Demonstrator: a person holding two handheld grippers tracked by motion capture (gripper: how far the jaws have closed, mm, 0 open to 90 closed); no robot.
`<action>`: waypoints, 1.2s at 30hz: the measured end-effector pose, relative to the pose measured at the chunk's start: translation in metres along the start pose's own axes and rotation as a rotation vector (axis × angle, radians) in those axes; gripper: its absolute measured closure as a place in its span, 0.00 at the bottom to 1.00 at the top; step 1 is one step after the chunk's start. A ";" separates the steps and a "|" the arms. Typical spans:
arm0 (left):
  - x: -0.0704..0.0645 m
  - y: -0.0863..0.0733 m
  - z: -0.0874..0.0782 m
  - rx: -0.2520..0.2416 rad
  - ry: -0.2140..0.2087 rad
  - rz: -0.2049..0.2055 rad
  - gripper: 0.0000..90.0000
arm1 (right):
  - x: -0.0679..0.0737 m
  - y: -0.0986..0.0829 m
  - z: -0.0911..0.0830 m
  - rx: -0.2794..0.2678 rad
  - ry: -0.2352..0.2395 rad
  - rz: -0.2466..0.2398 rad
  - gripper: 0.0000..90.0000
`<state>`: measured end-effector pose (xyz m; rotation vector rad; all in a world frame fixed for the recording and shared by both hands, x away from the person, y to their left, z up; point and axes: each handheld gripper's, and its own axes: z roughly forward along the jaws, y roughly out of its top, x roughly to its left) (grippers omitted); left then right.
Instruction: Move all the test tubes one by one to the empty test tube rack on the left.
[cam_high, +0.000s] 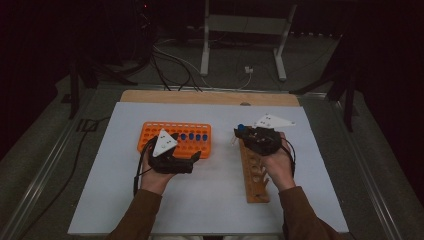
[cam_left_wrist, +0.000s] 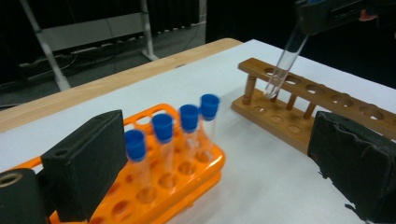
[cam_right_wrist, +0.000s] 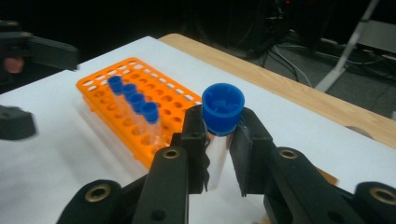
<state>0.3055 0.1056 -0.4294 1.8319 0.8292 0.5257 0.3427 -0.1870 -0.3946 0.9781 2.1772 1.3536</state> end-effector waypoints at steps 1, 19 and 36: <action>-0.002 0.001 0.002 0.000 0.000 0.003 0.07 | 0.002 0.000 0.001 0.002 0.004 -0.004 0.85; -0.028 0.008 0.038 0.043 -0.041 0.062 0.19 | 0.030 0.006 0.017 0.013 0.089 -0.024 0.85; -0.034 0.010 0.045 0.032 -0.074 0.081 0.75 | 0.043 0.008 0.022 0.013 0.150 -0.025 0.85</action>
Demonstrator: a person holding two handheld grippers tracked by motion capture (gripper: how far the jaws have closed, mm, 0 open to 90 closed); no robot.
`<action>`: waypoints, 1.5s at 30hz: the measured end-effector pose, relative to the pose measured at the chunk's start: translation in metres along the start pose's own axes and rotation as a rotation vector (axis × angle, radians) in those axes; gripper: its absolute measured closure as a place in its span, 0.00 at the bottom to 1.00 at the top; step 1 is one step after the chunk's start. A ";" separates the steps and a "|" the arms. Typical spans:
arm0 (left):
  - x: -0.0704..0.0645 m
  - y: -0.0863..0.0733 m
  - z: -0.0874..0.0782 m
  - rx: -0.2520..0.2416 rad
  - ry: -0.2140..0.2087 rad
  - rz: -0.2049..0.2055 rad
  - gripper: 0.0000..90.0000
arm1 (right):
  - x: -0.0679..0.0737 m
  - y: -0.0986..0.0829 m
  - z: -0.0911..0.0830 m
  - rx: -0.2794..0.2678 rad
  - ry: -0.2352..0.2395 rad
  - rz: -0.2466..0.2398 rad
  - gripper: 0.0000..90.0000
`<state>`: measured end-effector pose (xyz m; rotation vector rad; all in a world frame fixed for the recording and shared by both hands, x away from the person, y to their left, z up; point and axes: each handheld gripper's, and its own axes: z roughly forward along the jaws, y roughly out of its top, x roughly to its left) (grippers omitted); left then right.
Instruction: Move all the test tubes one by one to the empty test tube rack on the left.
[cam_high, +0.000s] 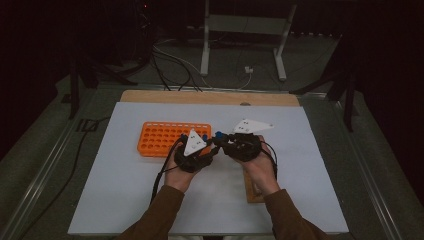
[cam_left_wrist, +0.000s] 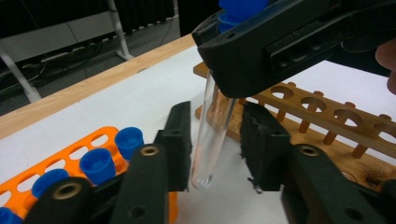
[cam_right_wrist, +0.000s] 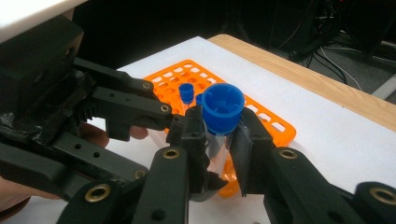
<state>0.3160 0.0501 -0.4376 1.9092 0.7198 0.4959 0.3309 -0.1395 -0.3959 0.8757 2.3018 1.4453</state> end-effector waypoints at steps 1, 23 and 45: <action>0.000 0.000 0.000 -0.001 -0.005 -0.004 0.77 | 0.000 0.000 0.000 0.001 0.002 0.000 0.85; 0.020 -0.004 -0.019 -0.026 0.013 -0.061 0.87 | -0.013 -0.006 -0.012 -0.033 -0.033 0.036 0.18; 0.058 -0.011 -0.061 -0.080 0.085 -0.143 0.87 | -0.030 -0.028 -0.026 -0.037 -0.104 0.072 0.00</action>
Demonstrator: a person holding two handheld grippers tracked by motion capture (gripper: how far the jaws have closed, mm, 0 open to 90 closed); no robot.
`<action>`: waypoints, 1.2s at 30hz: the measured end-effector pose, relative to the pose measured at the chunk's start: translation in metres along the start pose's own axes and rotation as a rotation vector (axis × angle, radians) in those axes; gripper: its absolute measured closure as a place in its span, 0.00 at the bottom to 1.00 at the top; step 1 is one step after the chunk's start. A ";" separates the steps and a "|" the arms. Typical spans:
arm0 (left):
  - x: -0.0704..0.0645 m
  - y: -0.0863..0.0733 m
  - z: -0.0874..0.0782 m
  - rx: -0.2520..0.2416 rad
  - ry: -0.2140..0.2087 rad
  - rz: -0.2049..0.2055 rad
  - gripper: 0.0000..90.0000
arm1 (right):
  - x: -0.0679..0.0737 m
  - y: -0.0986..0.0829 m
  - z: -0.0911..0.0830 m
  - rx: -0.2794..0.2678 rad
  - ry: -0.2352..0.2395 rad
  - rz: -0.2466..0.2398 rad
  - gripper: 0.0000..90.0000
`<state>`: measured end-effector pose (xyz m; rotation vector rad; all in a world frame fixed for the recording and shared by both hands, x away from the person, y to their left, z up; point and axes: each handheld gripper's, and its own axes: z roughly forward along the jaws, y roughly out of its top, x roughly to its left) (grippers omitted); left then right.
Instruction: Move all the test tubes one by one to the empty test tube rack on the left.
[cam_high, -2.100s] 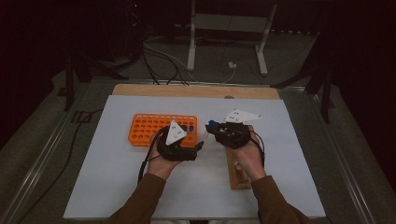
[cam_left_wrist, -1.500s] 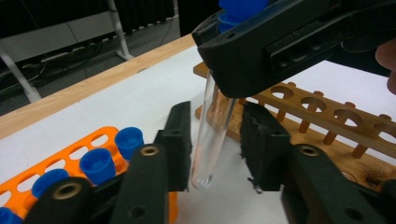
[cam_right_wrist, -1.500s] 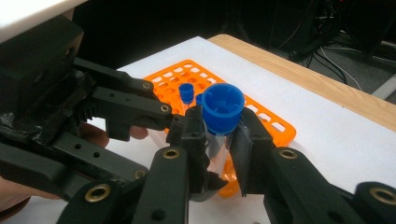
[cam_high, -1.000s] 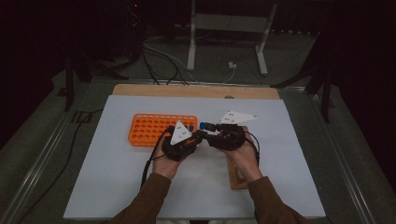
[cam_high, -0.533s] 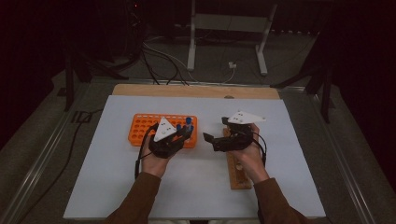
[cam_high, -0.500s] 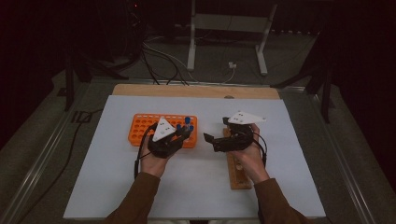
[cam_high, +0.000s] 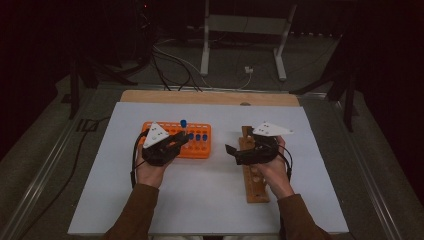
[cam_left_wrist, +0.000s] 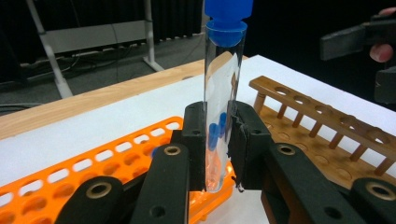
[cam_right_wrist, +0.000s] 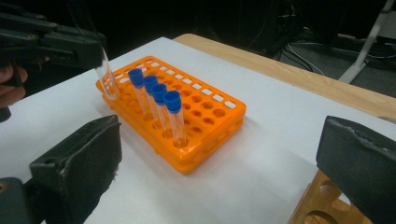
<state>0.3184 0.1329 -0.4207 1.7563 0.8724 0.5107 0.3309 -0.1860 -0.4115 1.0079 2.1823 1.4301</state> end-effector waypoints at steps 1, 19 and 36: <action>0.001 0.000 -0.001 0.000 0.003 -0.004 0.87 | -0.001 -0.001 0.000 0.000 -0.002 0.001 0.00; 0.030 -0.013 -0.017 0.002 0.085 -0.040 0.87 | -0.011 -0.006 -0.010 -0.015 -0.027 0.025 0.00; 0.036 -0.033 0.015 0.048 0.091 -0.020 0.87 | -0.010 -0.009 -0.014 -0.021 -0.044 0.010 0.00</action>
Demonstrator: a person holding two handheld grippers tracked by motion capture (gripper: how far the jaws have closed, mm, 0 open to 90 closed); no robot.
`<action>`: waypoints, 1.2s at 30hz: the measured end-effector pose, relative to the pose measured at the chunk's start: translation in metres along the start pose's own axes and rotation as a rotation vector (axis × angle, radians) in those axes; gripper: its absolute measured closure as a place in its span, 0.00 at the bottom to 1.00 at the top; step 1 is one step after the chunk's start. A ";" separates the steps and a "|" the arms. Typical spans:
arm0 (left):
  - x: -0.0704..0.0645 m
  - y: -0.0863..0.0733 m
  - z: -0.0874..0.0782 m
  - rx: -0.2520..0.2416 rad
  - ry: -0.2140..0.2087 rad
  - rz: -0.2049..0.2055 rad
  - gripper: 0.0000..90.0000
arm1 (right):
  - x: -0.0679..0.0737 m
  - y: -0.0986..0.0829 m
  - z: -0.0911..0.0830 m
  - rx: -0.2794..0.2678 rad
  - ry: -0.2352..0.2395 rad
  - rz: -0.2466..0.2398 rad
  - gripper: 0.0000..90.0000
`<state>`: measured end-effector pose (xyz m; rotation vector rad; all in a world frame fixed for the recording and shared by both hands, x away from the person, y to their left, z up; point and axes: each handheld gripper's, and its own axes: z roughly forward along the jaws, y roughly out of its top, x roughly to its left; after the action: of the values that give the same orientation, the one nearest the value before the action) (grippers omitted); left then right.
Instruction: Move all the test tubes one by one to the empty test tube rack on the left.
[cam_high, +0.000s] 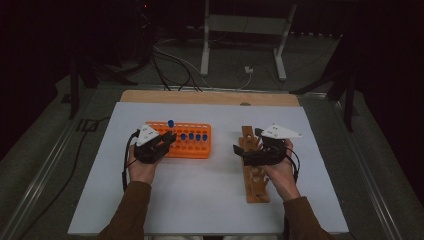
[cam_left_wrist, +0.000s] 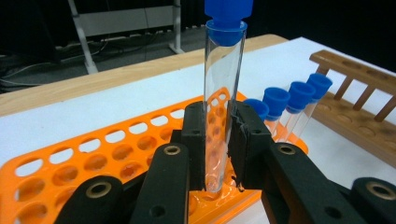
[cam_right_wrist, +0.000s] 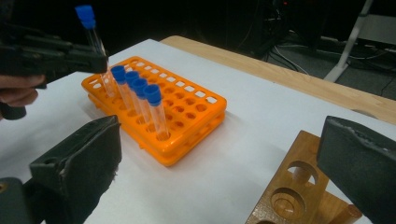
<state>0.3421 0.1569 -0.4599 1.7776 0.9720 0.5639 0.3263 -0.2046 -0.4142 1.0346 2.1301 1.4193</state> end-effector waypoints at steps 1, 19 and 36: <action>-0.001 -0.001 0.002 0.004 0.000 0.000 0.87 | 0.000 0.000 -0.001 -0.004 0.000 0.001 0.00; -0.002 -0.015 0.021 0.064 0.015 -0.008 0.87 | -0.003 -0.007 -0.004 -0.008 0.005 0.016 0.00; -0.001 -0.027 0.024 0.102 0.025 -0.015 0.87 | -0.002 -0.013 0.000 0.004 0.016 0.024 0.00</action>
<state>0.3498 0.1476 -0.4938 1.8557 1.0468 0.5360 0.3229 -0.2090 -0.4263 1.0574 2.1396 1.4399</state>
